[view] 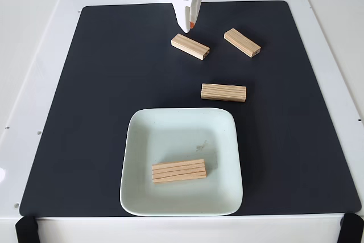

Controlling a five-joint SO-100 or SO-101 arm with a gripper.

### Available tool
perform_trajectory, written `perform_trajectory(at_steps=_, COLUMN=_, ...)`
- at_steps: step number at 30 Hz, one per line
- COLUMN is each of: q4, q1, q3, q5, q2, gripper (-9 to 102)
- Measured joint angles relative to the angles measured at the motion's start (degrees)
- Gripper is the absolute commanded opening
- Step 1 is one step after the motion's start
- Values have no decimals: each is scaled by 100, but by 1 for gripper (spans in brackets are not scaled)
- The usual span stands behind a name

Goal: Pick up the wooden block and place them on the plate.

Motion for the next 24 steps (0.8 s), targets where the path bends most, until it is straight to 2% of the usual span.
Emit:
perform_trajectory(at_steps=4, q4=0, q1=-9, q3=149, q5=0, q2=0, gripper=33)
perform_trajectory(at_steps=24, q4=-123, q1=44, q3=220, q5=0, q2=-589, gripper=30)
